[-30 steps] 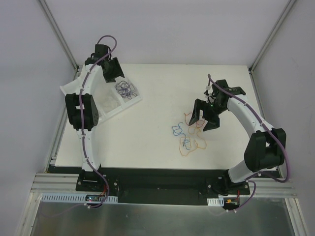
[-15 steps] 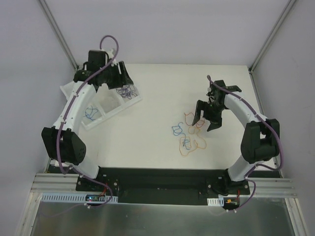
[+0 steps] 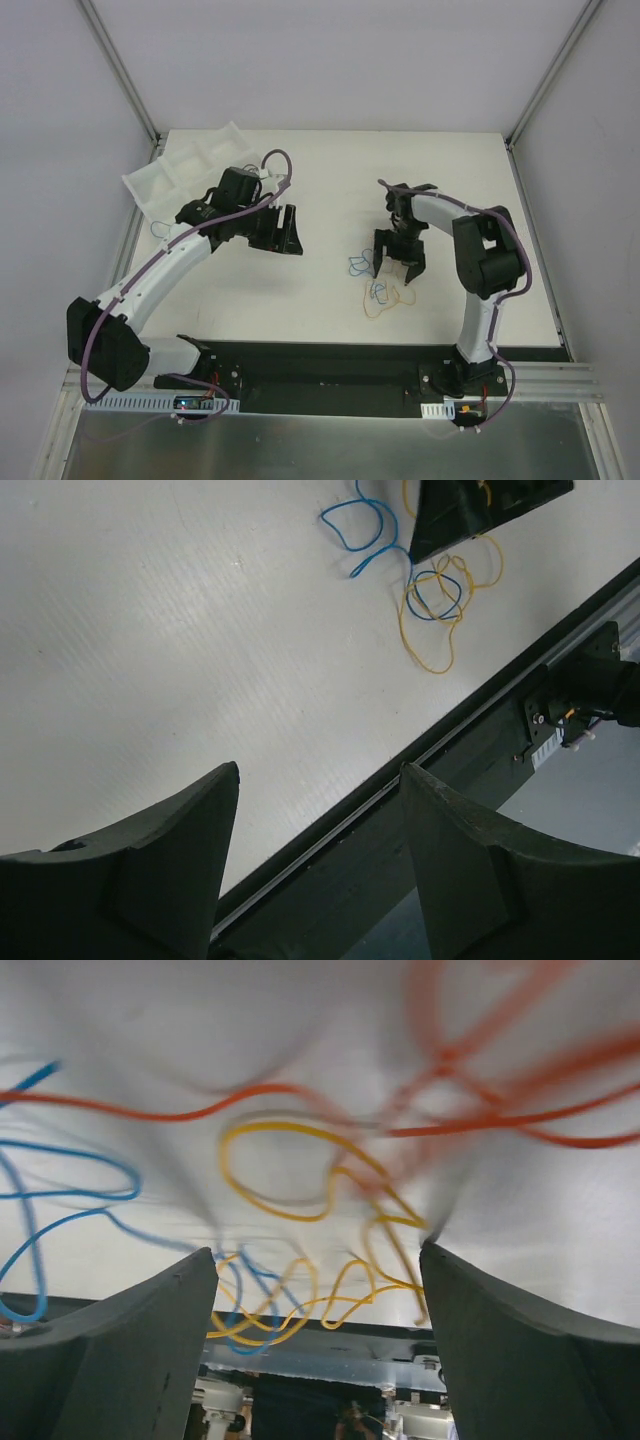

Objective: Untangle the cables

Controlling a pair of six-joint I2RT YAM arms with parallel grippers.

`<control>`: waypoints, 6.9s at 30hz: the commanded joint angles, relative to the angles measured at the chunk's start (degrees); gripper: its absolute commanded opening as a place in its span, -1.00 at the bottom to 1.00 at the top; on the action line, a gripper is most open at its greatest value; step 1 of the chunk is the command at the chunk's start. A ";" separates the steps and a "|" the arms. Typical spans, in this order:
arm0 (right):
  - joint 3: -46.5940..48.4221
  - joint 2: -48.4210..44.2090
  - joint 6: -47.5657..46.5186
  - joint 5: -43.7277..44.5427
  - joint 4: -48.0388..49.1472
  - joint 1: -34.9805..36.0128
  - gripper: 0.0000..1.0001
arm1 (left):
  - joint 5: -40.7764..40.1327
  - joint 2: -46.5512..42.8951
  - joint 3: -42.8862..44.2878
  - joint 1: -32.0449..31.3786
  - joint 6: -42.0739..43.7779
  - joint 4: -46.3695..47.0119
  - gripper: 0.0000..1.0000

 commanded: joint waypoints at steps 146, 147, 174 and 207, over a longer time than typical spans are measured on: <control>-3.75 -21.96 -9.30 -6.40 -0.03 1.23 -0.46 | -36.40 3.28 4.67 41.26 -12.22 -3.40 0.22; -3.75 -21.87 -9.30 -6.57 -0.03 1.23 -0.46 | -35.52 2.48 4.66 41.18 -12.49 -2.96 0.27; -4.45 -21.87 -8.77 -10.18 -0.81 2.82 -0.44 | -23.31 -1.41 -3.16 60.76 -23.99 0.81 0.61; -1.55 -22.05 -8.60 -8.69 -4.33 4.31 -0.44 | -17.76 14.27 -12.03 67.02 -35.09 29.48 -1.00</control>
